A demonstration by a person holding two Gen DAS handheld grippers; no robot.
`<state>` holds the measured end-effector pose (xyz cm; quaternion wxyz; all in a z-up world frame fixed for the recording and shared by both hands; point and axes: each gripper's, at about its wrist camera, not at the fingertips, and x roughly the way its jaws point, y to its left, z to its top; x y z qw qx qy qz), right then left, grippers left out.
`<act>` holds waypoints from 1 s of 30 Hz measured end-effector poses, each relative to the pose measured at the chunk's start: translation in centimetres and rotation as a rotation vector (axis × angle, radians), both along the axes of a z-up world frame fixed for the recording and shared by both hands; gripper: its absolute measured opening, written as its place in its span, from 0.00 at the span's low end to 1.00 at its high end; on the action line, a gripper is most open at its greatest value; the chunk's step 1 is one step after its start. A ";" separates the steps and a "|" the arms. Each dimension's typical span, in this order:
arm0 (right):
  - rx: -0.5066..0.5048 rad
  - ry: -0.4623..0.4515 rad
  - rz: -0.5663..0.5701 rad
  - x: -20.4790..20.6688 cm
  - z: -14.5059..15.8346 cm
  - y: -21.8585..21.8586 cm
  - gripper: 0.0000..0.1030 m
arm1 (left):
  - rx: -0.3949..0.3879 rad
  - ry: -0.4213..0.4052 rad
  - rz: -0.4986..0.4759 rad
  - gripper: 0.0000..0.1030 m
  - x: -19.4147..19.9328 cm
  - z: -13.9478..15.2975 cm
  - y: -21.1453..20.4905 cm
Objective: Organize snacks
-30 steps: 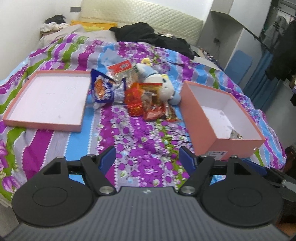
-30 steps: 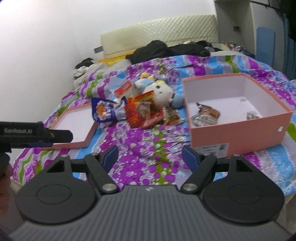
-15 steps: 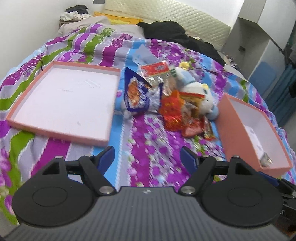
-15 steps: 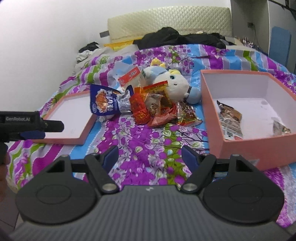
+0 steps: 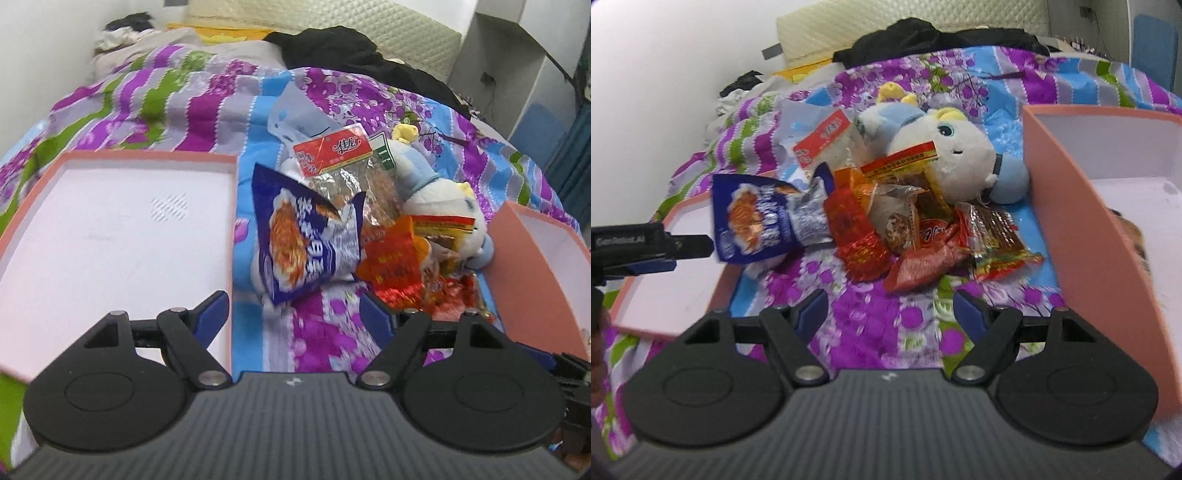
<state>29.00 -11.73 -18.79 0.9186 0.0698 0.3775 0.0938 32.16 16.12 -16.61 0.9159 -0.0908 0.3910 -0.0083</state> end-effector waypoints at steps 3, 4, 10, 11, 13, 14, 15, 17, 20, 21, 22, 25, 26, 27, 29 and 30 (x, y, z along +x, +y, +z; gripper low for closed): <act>0.008 0.031 -0.036 2.5 -1.6 0.2 0.74 | 0.019 -0.006 -0.017 0.79 2.4 -1.0 0.0; 0.010 0.035 -0.045 3.2 -2.1 0.2 0.74 | 0.016 -0.015 -0.021 0.79 3.2 -1.3 0.2; 0.002 0.088 -0.116 6.5 -4.7 0.4 0.72 | -0.008 -0.033 -0.040 0.78 6.2 -2.8 0.4; 0.009 0.096 -0.125 6.9 -5.0 0.4 0.72 | -0.011 -0.030 -0.044 0.78 6.8 -3.0 0.3; 0.004 0.109 -0.142 7.5 -5.5 0.6 0.71 | -0.016 -0.029 -0.058 0.74 7.5 -3.3 0.2; -0.007 0.116 -0.148 7.8 -5.8 0.7 0.71 | -0.011 -0.028 -0.065 0.72 7.8 -3.4 0.0; -0.021 0.130 -0.150 8.1 -6.1 0.7 0.70 | -0.003 -0.025 -0.068 0.69 8.1 -3.4 -0.1; -0.038 0.145 -0.151 8.4 -6.3 0.7 0.69 | 0.004 -0.002 -0.068 0.63 8.5 -3.6 -0.5; -0.027 0.167 -0.148 8.9 -6.1 0.3 0.64 | 0.017 0.050 -0.058 0.49 9.0 -3.5 -0.9; -0.026 0.168 -0.141 8.9 -6.0 0.2 0.60 | 0.017 0.054 -0.060 0.45 8.9 -3.4 -1.0; -0.031 0.172 -0.132 8.9 -5.9 0.2 0.60 | 0.013 0.055 -0.064 0.40 8.9 -3.3 -1.1; -0.041 0.188 -0.103 9.1 -5.5 0.4 0.52 | 0.021 0.057 -0.049 0.25 8.7 -2.9 -1.1; -0.040 0.195 -0.094 9.1 -5.4 0.4 0.50 | 0.021 0.059 -0.042 0.21 8.6 -2.7 -1.1; -0.034 0.201 -0.086 9.0 -5.2 0.4 0.48 | 0.019 0.062 -0.033 0.16 8.6 -2.6 -1.0; -0.023 0.214 -0.067 8.7 -4.8 0.3 0.47 | -0.005 0.069 -0.023 0.14 8.3 -2.2 -0.9; -0.014 0.221 -0.059 8.5 -4.5 0.3 0.46 | -0.017 0.070 -0.017 0.12 8.0 -2.0 -0.9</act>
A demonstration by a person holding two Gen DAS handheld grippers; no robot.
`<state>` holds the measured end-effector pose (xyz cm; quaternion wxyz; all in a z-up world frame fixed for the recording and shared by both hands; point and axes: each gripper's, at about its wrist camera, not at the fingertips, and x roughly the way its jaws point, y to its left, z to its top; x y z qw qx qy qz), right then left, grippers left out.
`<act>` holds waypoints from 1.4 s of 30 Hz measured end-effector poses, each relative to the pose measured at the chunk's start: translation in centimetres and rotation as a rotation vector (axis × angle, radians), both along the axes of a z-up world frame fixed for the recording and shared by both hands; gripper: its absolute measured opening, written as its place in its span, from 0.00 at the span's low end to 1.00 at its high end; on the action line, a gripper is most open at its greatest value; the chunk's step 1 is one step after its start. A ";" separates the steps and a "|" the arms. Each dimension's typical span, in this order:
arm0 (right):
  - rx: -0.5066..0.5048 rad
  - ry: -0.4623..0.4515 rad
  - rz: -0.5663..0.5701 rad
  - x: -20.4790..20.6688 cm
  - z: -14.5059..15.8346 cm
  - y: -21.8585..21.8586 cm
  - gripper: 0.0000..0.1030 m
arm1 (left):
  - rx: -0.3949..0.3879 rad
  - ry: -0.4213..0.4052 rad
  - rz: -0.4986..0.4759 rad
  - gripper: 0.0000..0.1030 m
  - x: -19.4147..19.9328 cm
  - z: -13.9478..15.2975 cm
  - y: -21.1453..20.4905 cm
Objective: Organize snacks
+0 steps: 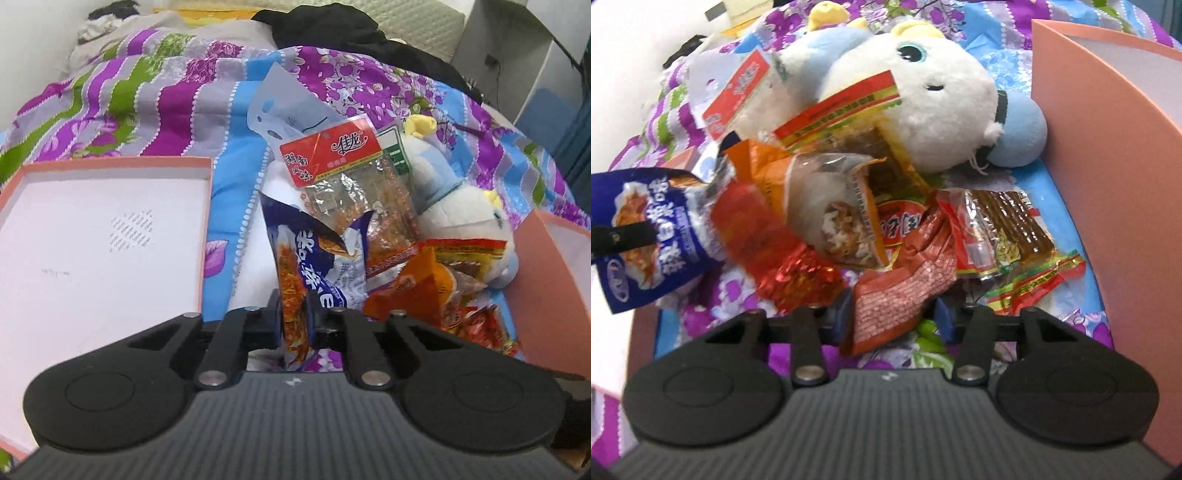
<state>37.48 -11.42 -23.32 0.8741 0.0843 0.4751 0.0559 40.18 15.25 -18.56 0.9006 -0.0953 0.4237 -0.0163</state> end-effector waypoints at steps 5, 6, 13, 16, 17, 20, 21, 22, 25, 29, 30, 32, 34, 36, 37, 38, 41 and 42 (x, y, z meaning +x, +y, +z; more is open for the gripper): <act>0.030 -0.025 0.049 -2.2 1.4 0.2 0.45 | 0.005 -0.015 0.007 0.09 -2.2 0.8 -0.6; 0.027 -0.031 0.058 -2.7 1.4 0.2 0.45 | 0.005 -0.019 0.009 0.08 -2.6 0.8 -0.7; 0.024 -0.098 0.125 -5.9 1.1 0.9 0.44 | 0.020 -0.079 0.024 0.07 -7.1 0.6 -2.1; 0.043 -0.130 0.141 -7.6 1.6 0.6 0.43 | 0.030 -0.112 0.038 0.07 -9.5 0.8 -2.7; 0.049 -0.144 0.145 -8.3 1.8 0.5 0.43 | 0.034 -0.119 0.044 0.07 -10.2 0.8 -2.8; 0.045 -0.157 0.162 -9.8 2.5 0.2 0.43 | -0.018 -0.119 0.093 0.06 -12.5 1.3 -2.7; 0.042 -0.165 0.171 -10.6 2.9 0.2 0.43 | -0.026 -0.126 0.102 0.06 -13.3 1.7 -2.7; 0.040 -0.174 0.179 -11.1 3.3 0.1 0.43 | -0.016 -0.136 0.107 0.05 -14.1 2.0 -2.9; 0.018 -0.205 0.206 -13.0 4.2 -0.1 0.43 | -0.018 -0.158 0.114 0.05 -16.4 2.9 -3.4; 0.020 -0.205 0.207 -15.4 4.8 -1.1 0.43 | -0.015 -0.171 0.115 0.05 -19.2 3.7 -4.3; 0.016 -0.206 0.208 -16.2 4.8 -1.3 0.43 | -0.017 -0.174 0.117 0.05 -19.9 3.9 -4.6; 0.014 -0.202 0.208 -17.3 4.8 -1.6 0.43 | -0.026 -0.175 0.120 0.05 -21.2 4.0 -5.0; 0.019 -0.198 0.206 -18.6 4.9 -2.1 0.43 | -0.028 -0.179 0.125 0.05 -22.4 4.3 -5.4; 0.015 -0.199 0.209 -19.7 4.9 -2.5 0.43 | -0.032 -0.187 0.129 0.04 -23.9 4.5 -5.7; 0.013 -0.201 0.211 -20.3 4.9 -2.6 0.43 | -0.038 -0.192 0.131 0.03 -24.6 4.6 -5.9; 0.009 -0.202 0.213 -20.7 4.9 -2.7 0.43 | -0.043 -0.194 0.131 0.03 -25.2 4.6 -6.0; 0.002 -0.191 0.209 -22.0 4.6 -3.1 0.43 | -0.053 -0.193 0.136 0.03 -26.9 4.5 -6.4; 0.001 -0.190 0.206 -22.3 4.6 -3.2 0.43 | -0.056 -0.190 0.138 0.03 -27.4 4.4 -6.5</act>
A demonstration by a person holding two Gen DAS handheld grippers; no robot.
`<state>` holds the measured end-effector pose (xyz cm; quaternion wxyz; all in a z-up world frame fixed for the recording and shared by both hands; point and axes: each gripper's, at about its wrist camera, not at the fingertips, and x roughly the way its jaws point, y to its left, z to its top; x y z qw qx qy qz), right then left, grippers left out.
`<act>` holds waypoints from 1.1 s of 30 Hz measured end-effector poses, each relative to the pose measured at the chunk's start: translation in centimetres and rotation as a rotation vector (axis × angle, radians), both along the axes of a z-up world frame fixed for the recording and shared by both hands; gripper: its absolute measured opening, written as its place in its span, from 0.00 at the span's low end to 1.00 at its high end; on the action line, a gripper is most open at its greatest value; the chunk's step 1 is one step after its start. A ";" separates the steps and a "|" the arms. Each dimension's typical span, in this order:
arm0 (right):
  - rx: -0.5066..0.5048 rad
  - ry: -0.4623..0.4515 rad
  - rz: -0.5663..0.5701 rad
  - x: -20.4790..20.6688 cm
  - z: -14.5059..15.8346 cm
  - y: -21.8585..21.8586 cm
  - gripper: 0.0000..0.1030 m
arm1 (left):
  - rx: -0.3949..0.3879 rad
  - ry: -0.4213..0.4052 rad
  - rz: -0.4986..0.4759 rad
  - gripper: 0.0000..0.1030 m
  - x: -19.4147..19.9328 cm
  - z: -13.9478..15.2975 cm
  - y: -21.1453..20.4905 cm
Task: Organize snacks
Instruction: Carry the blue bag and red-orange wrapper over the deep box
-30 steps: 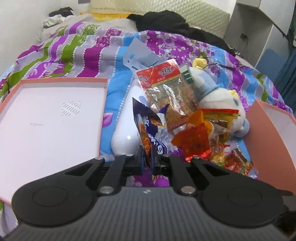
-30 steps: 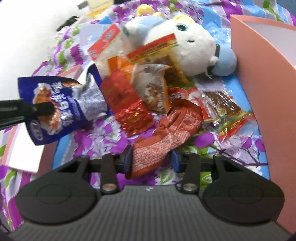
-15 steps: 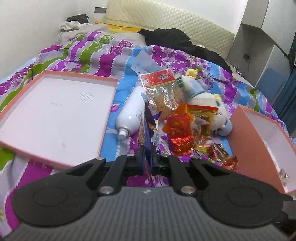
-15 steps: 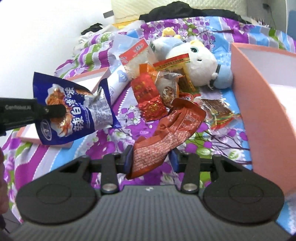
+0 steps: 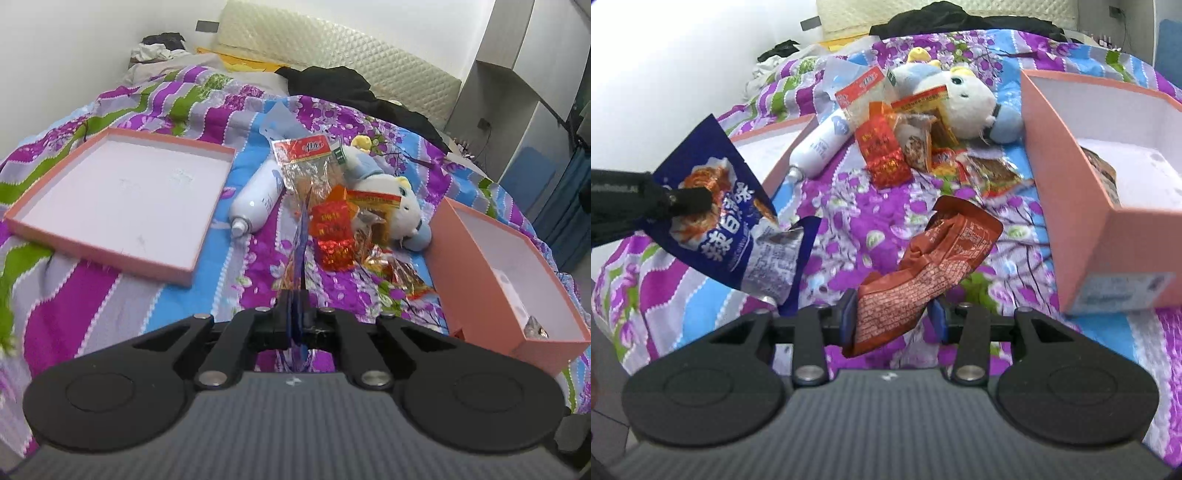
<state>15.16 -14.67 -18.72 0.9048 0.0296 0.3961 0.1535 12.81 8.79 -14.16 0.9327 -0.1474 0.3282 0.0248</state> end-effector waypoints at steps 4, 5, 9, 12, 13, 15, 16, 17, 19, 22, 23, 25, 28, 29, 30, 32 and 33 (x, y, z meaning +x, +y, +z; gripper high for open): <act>0.001 0.000 -0.009 -1.1 0.0 -0.4 0.43 | -0.004 0.006 -0.013 0.02 -1.7 0.1 -0.4; 0.000 -0.003 -0.010 -1.4 0.1 -0.4 0.43 | 0.001 0.003 -0.015 0.02 -2.1 0.3 -0.5; -0.003 -0.021 -0.012 -2.1 0.6 -0.5 0.43 | 0.012 -0.005 -0.039 0.02 -2.9 0.9 -1.2; -0.007 -0.038 -0.013 -2.6 1.2 -0.8 0.43 | 0.013 -0.002 -0.059 0.02 -3.2 1.4 -1.9; -0.008 -0.042 -0.014 -2.8 1.5 -0.9 0.43 | 0.006 0.001 -0.065 0.02 -3.3 1.5 -2.1; -0.010 -0.051 -0.017 -3.1 2.0 -1.2 0.43 | 0.001 0.008 -0.080 0.02 -3.2 1.8 -2.6; -0.011 -0.055 -0.018 -3.2 2.2 -1.3 0.43 | 0.004 0.007 -0.088 0.02 -3.2 2.1 -3.0; -0.010 -0.060 -0.019 -3.3 2.5 -1.3 0.43 | 0.007 0.003 -0.096 0.02 -3.1 2.3 -3.3; -0.011 -0.073 -0.023 -3.4 3.2 -1.6 0.43 | 0.007 -0.003 -0.113 0.02 -2.8 2.9 -3.9; -0.008 -0.098 -0.035 -3.4 4.3 -2.3 0.43 | 0.006 -0.016 -0.144 0.02 -1.9 4.1 -4.9; -0.007 -0.106 -0.041 -3.3 4.6 -2.5 0.43 | 0.007 -0.021 -0.158 0.02 -1.5 4.6 -5.2; -0.004 -0.127 -0.057 -3.1 5.6 -3.2 0.43 | 0.009 -0.029 -0.181 0.02 -0.8 5.6 -5.9; -0.003 -0.161 -0.081 -2.7 7.0 -4.3 0.43 | 0.011 -0.053 -0.215 0.02 0.4 7.3 -7.0; -0.004 -0.173 -0.088 -2.5 7.5 -4.7 0.43 | 0.015 -0.065 -0.226 0.02 0.8 7.9 -7.4; -0.009 -0.190 -0.095 -2.4 8.1 -5.0 0.43 | 0.020 -0.075 -0.237 0.02 1.2 8.5 -7.9; -0.013 -0.218 -0.108 -2.1 9.3 -5.7 0.43 | 0.028 -0.099 -0.265 0.02 2.0 9.8 -8.7; -0.009 -0.235 -0.115 -1.8 10.0 -6.2 0.43 | 0.026 -0.112 -0.273 0.02 2.5 10.6 -9.0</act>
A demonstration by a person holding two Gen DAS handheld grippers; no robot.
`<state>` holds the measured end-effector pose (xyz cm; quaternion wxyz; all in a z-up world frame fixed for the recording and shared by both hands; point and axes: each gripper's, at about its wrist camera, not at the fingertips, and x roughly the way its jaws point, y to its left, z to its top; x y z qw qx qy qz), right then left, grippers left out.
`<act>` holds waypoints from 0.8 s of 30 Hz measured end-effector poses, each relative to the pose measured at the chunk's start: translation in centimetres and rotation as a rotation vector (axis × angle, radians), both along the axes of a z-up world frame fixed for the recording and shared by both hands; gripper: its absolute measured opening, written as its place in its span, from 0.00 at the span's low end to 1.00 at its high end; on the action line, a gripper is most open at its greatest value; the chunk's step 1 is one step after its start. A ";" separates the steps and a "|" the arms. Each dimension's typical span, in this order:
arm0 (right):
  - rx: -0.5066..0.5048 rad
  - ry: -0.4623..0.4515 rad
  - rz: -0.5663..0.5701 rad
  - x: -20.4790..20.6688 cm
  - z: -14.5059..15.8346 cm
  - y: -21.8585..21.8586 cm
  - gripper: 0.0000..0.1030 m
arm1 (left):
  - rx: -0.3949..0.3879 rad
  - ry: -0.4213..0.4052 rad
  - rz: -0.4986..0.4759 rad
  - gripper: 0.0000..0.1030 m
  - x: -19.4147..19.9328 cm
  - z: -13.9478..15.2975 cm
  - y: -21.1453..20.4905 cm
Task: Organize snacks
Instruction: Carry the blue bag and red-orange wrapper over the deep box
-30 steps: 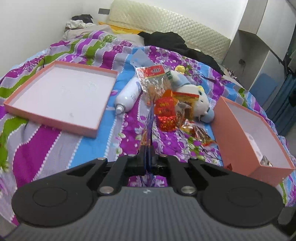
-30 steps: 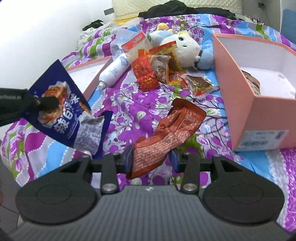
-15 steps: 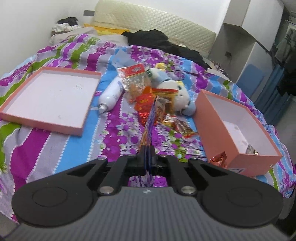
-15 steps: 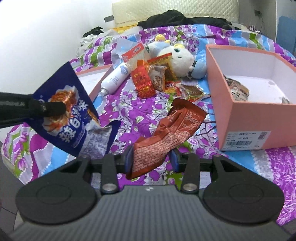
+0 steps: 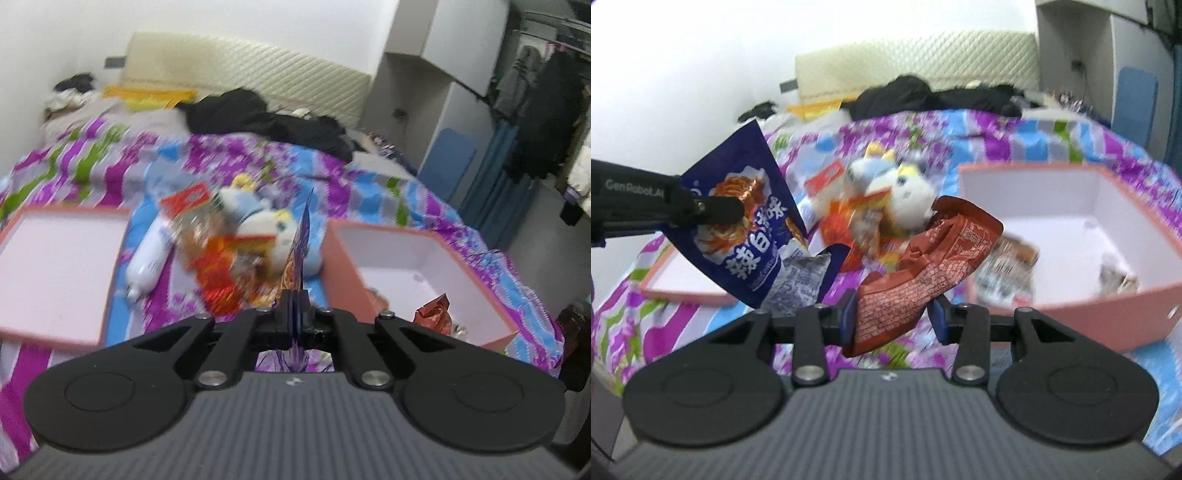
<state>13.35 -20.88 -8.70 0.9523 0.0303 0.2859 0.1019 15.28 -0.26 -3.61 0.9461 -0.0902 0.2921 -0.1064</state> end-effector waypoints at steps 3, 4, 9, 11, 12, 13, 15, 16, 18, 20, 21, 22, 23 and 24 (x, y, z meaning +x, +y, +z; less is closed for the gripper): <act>-0.002 -0.053 -0.027 0.5 2.2 -1.3 0.43 | -0.003 -0.040 -0.030 0.02 1.1 2.1 -1.1; 0.002 -0.068 -0.036 0.7 2.8 -1.7 0.43 | -0.001 -0.054 -0.039 0.02 1.5 2.7 -1.6; -0.016 -0.140 -0.091 2.0 5.7 -4.0 0.43 | -0.009 -0.101 -0.092 0.02 3.9 5.8 -4.0; -0.027 -0.154 -0.108 2.8 6.4 -4.9 0.43 | -0.017 -0.113 -0.112 0.02 5.2 6.9 -4.9; -0.038 -0.157 -0.121 3.4 6.7 -5.5 0.43 | -0.022 -0.111 -0.122 0.02 5.8 7.3 -5.5; -0.047 -0.158 -0.131 3.9 6.9 -6.1 0.43 | -0.029 -0.106 -0.131 0.02 6.6 7.6 -6.0; -0.065 -0.155 -0.154 4.9 7.2 -7.3 0.43 | -0.027 -0.099 -0.151 0.02 8.2 8.1 -7.2; -0.077 -0.150 -0.166 5.7 7.2 -7.9 0.43 | -0.016 -0.100 -0.161 0.02 8.9 8.2 -8.0; -0.078 -0.131 -0.184 7.0 7.1 -9.3 0.43 | 0.004 -0.094 -0.179 0.02 10.5 8.3 -9.6; -0.075 -0.093 -0.206 8.5 6.6 -10.9 0.43 | 0.016 -0.069 -0.202 0.02 12.4 8.1 -11.4; -0.067 -0.075 -0.213 9.1 6.3 -11.6 0.43 | 0.028 -0.061 -0.214 0.02 13.2 7.9 -12.2; -0.065 -0.061 -0.215 9.8 5.9 -12.2 0.43 | 0.044 -0.052 -0.224 0.02 14.1 7.5 -13.1; -0.075 -0.037 -0.224 10.5 5.3 -12.8 0.43 | 0.064 -0.033 -0.233 0.02 15.1 6.9 -14.2; -0.085 -0.010 -0.236 11.3 4.6 -13.4 0.43 | 0.073 -0.009 -0.247 0.02 16.1 6.1 -15.0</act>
